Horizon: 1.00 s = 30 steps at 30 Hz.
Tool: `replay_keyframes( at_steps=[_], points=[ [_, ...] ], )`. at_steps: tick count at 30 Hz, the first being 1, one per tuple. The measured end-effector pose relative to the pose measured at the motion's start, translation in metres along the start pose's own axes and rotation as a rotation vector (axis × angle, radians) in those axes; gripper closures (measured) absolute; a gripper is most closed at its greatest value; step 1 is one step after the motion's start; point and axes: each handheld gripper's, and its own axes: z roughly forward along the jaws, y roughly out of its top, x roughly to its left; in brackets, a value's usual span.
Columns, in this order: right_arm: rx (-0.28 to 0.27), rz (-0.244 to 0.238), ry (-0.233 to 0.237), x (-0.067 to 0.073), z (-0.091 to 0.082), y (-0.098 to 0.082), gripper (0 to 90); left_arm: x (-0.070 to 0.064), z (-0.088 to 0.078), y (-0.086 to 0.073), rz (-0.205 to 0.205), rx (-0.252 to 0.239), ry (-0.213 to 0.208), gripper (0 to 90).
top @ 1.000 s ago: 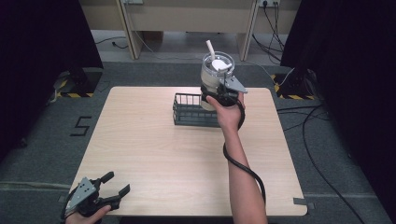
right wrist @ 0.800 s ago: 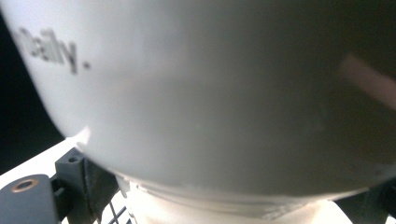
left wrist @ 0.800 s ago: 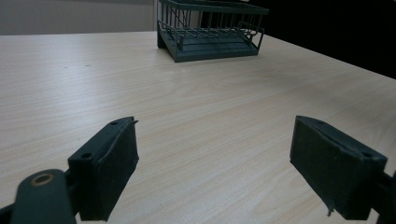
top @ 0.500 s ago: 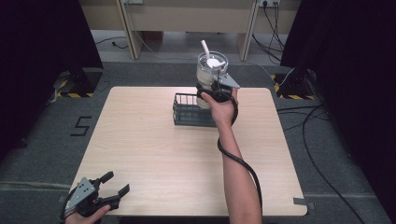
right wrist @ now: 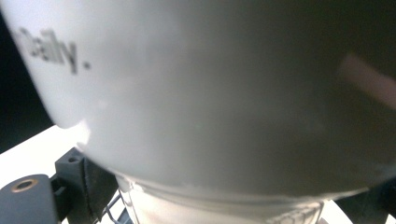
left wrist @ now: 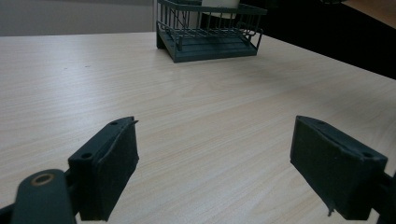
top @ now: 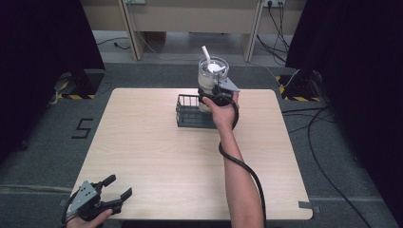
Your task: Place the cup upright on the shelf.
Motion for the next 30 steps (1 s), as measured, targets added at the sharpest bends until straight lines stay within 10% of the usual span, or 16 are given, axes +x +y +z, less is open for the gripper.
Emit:
replay_keyframes(
  at_steps=[30],
  points=[
    [0.011,-0.016,-0.014,0.004,0.012,-0.033,6.5,-0.003,0.000,0.000,0.013,0.001,-0.013,14.5]
  ],
)
